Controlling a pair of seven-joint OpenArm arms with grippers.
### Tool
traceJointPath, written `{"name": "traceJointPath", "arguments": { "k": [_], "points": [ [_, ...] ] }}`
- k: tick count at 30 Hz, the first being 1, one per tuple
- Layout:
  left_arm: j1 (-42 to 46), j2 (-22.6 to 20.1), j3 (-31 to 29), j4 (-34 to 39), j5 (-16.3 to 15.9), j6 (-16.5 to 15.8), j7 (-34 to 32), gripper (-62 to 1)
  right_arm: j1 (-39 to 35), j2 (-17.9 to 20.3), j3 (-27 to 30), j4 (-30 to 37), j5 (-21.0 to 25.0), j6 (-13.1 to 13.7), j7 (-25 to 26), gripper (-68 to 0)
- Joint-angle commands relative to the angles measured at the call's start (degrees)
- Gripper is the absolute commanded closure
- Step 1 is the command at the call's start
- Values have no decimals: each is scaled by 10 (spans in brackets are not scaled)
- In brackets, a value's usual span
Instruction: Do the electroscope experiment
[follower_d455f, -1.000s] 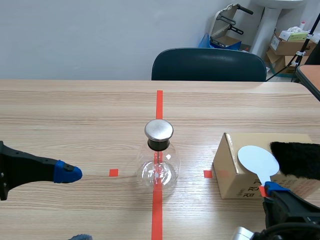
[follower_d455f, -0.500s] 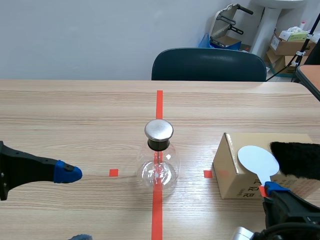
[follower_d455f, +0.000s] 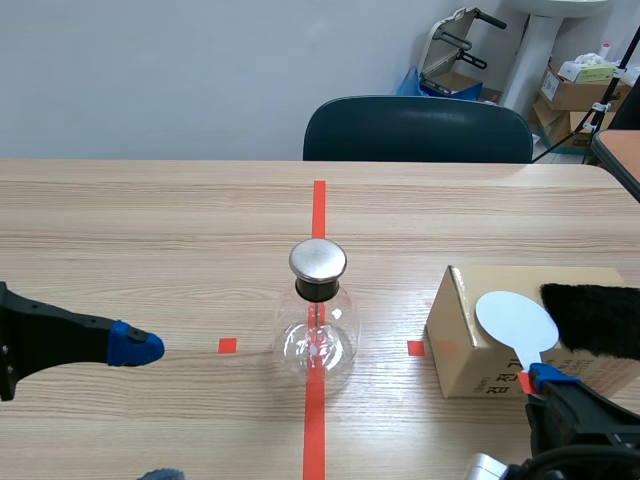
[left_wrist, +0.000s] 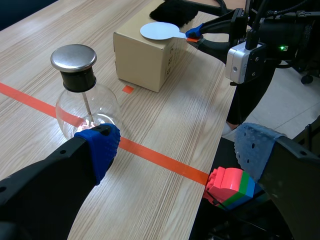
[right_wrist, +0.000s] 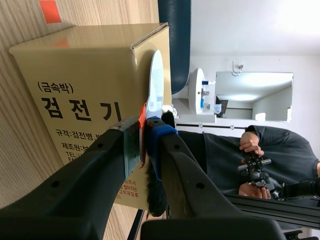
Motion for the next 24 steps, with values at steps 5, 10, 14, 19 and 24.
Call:
{"name": "traceJointPath", "arguments": {
  "k": [5,10,14,19,24],
  "points": [
    [2,4,-3,10,-6,-3,-7,-495,3,6,5,14,0,-4,-2,-10],
    [2,4,-3,10,-6,-3,-7,-495,3,6,5,14,0,16,-2,-10],
    [2,4,-3,10,-6,-3,-7,-495,3,6,5,14,0,16,-2,-10],
    [2,4,-3,10,-6,-3,-7,-495,3,6,5,14,0,16,-2,-10],
    [2,4,-3,10,-6,-3,-8,-495,3,6,5,14,0,16,-2,-10]
  ]
}}
